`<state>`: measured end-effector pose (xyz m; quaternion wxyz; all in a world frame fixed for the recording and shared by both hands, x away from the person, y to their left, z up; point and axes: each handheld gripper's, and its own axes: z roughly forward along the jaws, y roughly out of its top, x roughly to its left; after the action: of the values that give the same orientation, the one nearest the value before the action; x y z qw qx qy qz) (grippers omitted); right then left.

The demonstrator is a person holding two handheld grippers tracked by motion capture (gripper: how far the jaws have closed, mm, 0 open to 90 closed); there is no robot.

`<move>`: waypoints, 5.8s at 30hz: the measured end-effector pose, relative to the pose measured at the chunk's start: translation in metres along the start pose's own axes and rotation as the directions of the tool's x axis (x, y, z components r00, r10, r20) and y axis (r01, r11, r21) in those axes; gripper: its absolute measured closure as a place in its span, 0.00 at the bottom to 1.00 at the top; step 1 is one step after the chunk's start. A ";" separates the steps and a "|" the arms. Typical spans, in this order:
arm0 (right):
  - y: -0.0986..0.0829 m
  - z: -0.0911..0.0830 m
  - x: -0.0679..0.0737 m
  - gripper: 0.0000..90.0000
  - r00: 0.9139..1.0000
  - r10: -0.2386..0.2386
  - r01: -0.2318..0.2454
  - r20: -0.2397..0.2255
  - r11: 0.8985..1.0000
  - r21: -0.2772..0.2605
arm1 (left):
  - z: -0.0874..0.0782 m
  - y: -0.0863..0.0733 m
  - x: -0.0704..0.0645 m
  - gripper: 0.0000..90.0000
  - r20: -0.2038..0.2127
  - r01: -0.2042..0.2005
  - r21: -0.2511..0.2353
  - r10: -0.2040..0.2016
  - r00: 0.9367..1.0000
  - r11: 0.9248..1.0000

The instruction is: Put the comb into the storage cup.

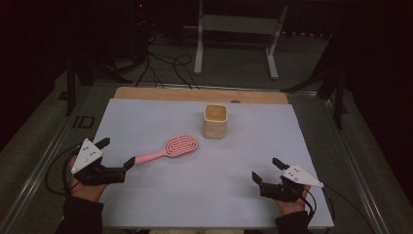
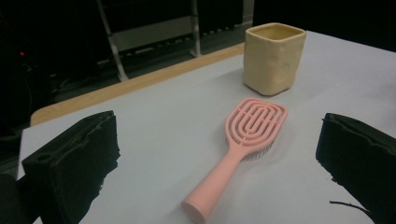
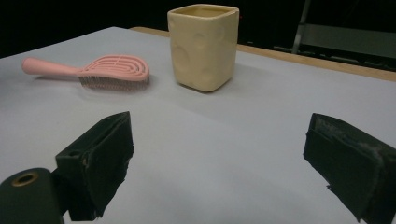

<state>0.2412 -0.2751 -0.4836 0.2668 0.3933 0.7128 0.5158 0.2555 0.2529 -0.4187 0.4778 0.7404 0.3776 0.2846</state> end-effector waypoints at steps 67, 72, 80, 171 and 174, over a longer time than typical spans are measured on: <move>-0.003 0.000 -0.006 0.09 1.000 0.026 -0.026 0.016 1.000 0.008 | 0.112 0.031 0.013 0.00 0.122 -0.083 0.305 0.048 0.991 0.949; -0.003 0.001 -0.006 0.09 1.000 0.026 -0.026 0.011 1.000 0.009 | 0.119 0.034 0.010 0.00 0.133 -0.102 0.328 0.061 0.989 0.939; -0.003 -0.001 -0.006 0.09 0.999 0.032 -0.032 0.015 0.999 0.008 | 0.130 0.035 0.006 0.00 0.144 -0.155 0.383 0.107 0.984 0.911; -0.005 0.002 -0.008 0.09 1.000 0.024 -0.024 0.009 0.999 0.029 | 0.207 0.014 -0.025 0.77 0.363 -0.375 0.788 0.123 0.924 0.488; -0.005 0.002 -0.008 0.09 1.000 0.024 -0.024 0.009 0.999 0.030 | 0.206 0.015 -0.024 0.78 0.357 -0.365 0.790 0.115 0.927 0.493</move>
<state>0.2456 -0.2814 -0.4894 0.2577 0.4079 0.7145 0.5066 0.4082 0.1275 -0.4847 0.0590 0.9533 0.2943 0.0321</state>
